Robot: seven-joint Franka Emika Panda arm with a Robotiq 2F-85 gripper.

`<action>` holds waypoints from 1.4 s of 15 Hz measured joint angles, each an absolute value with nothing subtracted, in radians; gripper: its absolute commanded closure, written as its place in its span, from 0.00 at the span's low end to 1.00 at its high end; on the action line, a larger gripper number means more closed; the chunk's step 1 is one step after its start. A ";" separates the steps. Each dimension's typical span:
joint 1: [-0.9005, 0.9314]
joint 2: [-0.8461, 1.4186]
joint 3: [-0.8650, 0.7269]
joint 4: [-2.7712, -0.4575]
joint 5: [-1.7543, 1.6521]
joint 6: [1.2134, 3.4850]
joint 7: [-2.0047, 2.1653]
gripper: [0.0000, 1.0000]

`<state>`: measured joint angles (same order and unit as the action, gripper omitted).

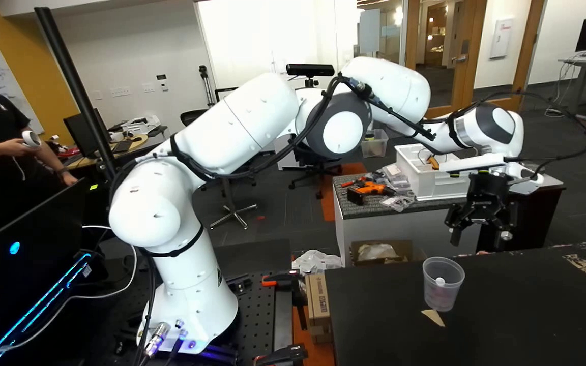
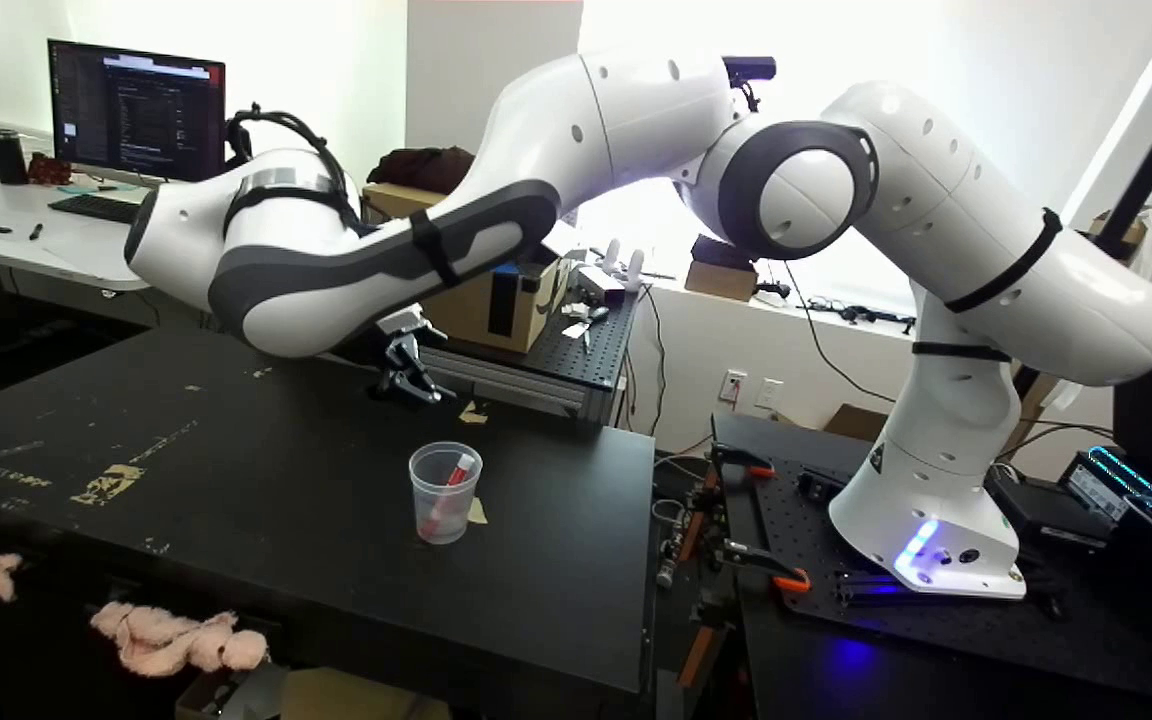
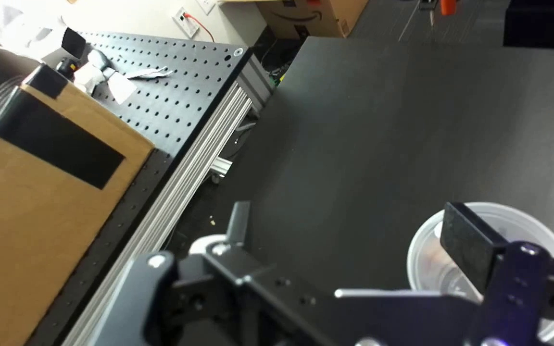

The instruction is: Put the marker in the cup

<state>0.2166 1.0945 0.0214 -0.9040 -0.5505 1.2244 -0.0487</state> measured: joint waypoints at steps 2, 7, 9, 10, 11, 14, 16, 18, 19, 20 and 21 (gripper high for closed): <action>0.180 1.041 0.021 -0.954 -0.547 1.294 0.018 0.00; 0.069 0.878 0.010 -1.155 -0.498 1.529 0.186 0.00; 0.044 0.820 -0.023 -1.243 -0.450 1.650 0.236 0.00; 0.033 0.794 -0.037 -1.287 -0.428 1.712 0.258 0.00; 0.022 0.768 -0.050 -1.333 -0.404 1.778 0.278 0.00; -0.012 0.696 -0.082 -1.478 -0.336 1.988 0.321 0.00; -0.029 0.650 -0.105 -1.581 -0.302 2.145 0.342 0.00; -0.039 0.609 -0.129 -1.685 -0.282 2.299 0.354 0.00; -0.042 0.588 -0.141 -1.739 -0.280 2.374 0.361 0.00; -0.042 0.568 -0.154 -1.792 -0.279 2.444 0.365 0.00; -0.041 0.546 -0.167 -1.847 -0.279 2.509 0.373 0.00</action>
